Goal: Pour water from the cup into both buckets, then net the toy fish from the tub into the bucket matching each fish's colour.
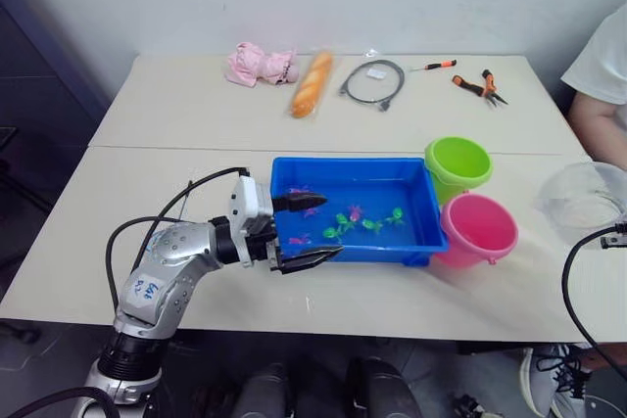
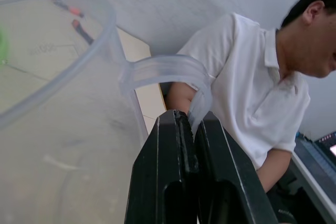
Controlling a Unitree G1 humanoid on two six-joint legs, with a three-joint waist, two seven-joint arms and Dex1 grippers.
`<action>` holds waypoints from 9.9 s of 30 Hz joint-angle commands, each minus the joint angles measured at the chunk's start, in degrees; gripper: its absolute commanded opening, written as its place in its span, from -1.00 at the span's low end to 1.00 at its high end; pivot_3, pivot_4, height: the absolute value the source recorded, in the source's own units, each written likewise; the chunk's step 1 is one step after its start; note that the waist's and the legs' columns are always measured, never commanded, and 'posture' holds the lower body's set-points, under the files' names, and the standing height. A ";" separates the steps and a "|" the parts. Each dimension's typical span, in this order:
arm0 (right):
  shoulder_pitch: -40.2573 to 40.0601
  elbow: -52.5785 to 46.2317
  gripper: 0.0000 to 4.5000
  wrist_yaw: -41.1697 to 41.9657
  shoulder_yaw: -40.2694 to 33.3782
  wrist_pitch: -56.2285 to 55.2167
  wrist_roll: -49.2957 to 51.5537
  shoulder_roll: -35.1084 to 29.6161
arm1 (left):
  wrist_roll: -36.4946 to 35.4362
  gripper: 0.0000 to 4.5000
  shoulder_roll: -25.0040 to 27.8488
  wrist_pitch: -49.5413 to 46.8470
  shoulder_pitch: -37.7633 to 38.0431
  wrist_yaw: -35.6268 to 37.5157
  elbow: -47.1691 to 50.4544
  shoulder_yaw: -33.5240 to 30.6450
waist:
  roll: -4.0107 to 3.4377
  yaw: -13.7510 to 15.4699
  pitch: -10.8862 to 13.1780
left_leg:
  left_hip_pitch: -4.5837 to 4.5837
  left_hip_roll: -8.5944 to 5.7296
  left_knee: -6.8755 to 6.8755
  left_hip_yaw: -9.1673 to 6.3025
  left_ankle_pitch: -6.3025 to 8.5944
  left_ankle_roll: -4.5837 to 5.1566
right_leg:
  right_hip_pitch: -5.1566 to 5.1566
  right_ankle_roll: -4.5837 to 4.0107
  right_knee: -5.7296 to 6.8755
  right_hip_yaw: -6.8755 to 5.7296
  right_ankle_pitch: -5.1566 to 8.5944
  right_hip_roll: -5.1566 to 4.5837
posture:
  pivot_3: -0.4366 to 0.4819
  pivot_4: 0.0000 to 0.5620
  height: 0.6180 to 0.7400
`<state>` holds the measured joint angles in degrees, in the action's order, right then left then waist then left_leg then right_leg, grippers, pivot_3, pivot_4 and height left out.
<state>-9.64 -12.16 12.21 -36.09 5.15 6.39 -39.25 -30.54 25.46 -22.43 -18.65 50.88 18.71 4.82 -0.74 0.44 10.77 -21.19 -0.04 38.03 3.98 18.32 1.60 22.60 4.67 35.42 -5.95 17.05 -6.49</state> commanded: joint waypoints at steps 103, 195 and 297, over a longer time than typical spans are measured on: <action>43.05 27.89 -0.96 -8.29 35.29 1.24 -31.59 -13.71 | 4.67 1.00 -4.76 3.42 -0.32 -11.68 -0.21 -2.32 | 0.18 0.69 0.12 | -0.12 -0.08 0.04 -0.02 -0.31 -0.05 | 0.03 0.07 -0.07 -0.11 -0.04 -0.01 | -0.05 -0.47 0.99; -9.33 -17.02 0.97 5.37 -4.67 17.77 20.40 14.21 | -2.14 1.00 8.13 -1.10 1.86 2.13 4.31 -7.32 | 0.09 -0.66 0.14 | -0.01 0.01 -0.14 -0.07 -0.08 0.01 | 0.04 0.03 -0.03 0.02 -0.02 -0.02 | -0.05 -0.47 0.99; 29.14 -25.84 1.00 35.47 37.70 38.90 42.91 -13.08 | 11.08 -0.98 13.09 0.80 -27.74 32.65 -13.01 11.82 | 1.21 0.80 0.78 | -0.41 -0.03 0.34 -0.15 0.06 0.28 | -0.01 0.17 -0.12 -0.35 -0.13 -0.04 | -0.05 -0.47 0.99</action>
<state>18.75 -36.58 47.83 1.50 43.82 49.39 -52.86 -18.59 38.59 -21.10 -44.88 83.70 4.33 17.01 0.48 1.25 11.56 -21.59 -0.06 38.38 3.82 18.38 1.88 22.59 4.84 35.31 -6.29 16.92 -6.53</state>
